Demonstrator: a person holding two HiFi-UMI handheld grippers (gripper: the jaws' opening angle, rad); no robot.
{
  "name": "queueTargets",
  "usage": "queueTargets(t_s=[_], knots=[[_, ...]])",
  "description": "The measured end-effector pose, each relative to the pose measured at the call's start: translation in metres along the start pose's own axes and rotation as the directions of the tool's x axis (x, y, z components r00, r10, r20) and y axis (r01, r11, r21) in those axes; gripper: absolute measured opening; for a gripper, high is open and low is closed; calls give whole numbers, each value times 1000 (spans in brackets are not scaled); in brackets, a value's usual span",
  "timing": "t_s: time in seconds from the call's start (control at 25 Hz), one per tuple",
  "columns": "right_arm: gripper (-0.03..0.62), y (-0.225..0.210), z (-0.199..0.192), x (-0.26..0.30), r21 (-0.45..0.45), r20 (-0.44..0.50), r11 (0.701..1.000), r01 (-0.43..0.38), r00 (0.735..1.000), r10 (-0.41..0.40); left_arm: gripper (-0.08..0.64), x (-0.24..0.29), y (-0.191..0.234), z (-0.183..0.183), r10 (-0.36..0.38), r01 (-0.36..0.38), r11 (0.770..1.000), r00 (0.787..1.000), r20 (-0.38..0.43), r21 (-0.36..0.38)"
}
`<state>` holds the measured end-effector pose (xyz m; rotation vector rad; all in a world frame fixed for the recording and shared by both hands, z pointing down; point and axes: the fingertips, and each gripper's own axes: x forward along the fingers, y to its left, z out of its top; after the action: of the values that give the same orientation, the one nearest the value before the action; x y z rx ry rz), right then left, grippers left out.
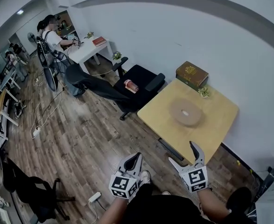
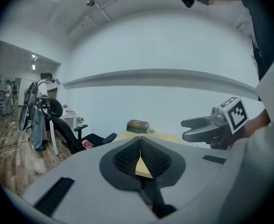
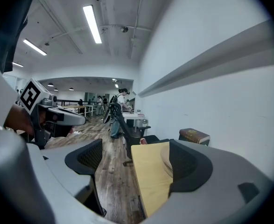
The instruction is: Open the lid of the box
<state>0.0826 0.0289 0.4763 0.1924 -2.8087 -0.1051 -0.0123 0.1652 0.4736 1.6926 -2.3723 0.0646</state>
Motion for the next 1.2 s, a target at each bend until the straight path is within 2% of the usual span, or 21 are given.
queueTargets(t_s=[0.44, 0.8, 0.96, 1.2], knots=[[448, -24, 5, 71, 29, -53, 993, 111, 993, -110, 21, 72, 57, 5, -144, 144, 989, 989, -31, 17], [434, -35, 12, 110, 19, -113, 977, 211, 972, -207, 21, 109, 82, 6, -290, 292, 956, 955, -56, 21], [434, -41, 11, 122, -9, -152, 974, 225, 963, -224, 21, 122, 87, 10, -341, 344, 938, 938, -59, 39], [422, -63, 7, 142, -60, -207, 974, 218, 952, -225, 21, 154, 92, 15, -378, 381, 924, 924, -58, 37]])
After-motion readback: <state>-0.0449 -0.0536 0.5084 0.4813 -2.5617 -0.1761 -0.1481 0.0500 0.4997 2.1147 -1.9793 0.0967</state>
